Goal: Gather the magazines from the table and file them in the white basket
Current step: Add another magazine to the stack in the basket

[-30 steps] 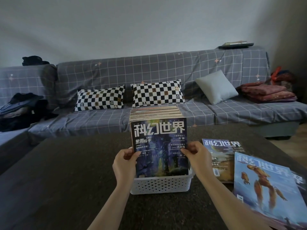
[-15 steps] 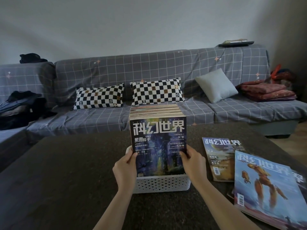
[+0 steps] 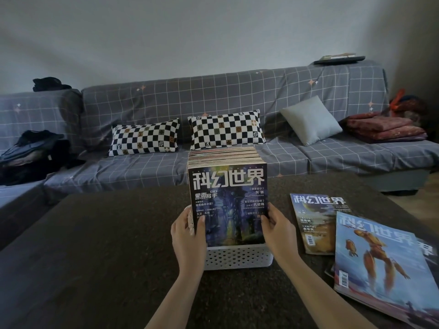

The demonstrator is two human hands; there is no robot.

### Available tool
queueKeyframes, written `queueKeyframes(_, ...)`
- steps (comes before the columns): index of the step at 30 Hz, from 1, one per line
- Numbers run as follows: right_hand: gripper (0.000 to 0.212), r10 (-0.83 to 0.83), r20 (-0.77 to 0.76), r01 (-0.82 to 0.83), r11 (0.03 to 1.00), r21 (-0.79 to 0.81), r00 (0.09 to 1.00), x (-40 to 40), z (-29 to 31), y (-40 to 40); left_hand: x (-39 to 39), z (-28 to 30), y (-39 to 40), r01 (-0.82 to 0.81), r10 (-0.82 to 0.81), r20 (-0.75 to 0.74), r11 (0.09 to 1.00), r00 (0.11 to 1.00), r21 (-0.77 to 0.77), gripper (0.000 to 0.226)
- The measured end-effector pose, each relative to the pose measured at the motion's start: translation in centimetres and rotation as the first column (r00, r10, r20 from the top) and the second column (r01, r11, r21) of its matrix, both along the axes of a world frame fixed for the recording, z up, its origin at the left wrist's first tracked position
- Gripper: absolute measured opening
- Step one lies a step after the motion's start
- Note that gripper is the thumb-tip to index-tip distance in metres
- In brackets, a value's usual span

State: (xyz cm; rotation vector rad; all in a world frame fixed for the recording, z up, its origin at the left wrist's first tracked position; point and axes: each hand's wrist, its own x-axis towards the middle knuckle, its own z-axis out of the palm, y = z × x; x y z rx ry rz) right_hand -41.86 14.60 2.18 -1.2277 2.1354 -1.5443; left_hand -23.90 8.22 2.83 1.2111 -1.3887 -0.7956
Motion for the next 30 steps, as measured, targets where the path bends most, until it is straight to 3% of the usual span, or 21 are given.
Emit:
queueKeyframes(5,0.044,-0.014,0.047,0.016,0.999,-0.033,0.999,-0.3,-0.2,2.4,-1.2,-0.2,2.4,0.014,-0.014,0.004,0.996,1.000,-0.084,0.026)
queueKeyframes(8,0.041,-0.024,0.003,0.024,1.000,-0.020,1.000,-1.2,-0.3,4.4,-2.9,-0.2,4.1,0.119,-0.116,0.036,0.988,0.993,-0.103,0.014)
queueKeyframes(16,0.033,-0.157,-0.085,0.166,0.979,0.114,0.984,-5.1,-1.0,9.6,-9.4,-0.9,8.9,0.387,-0.380,0.113,0.921,0.918,-0.052,0.010)
queueKeyframes(21,0.028,-0.280,-0.124,0.299,0.938,0.177,0.952,-8.1,-2.0,13.1,-14.1,-2.5,10.8,0.540,-0.546,0.179,0.837,0.818,0.088,0.011)
queueKeyframes(30,0.030,-0.419,-0.047,0.419,0.880,0.224,0.907,-12.9,-4.5,18.7,-19.5,-5.3,12.8,0.595,-0.669,0.195,0.733,0.717,0.330,0.014)
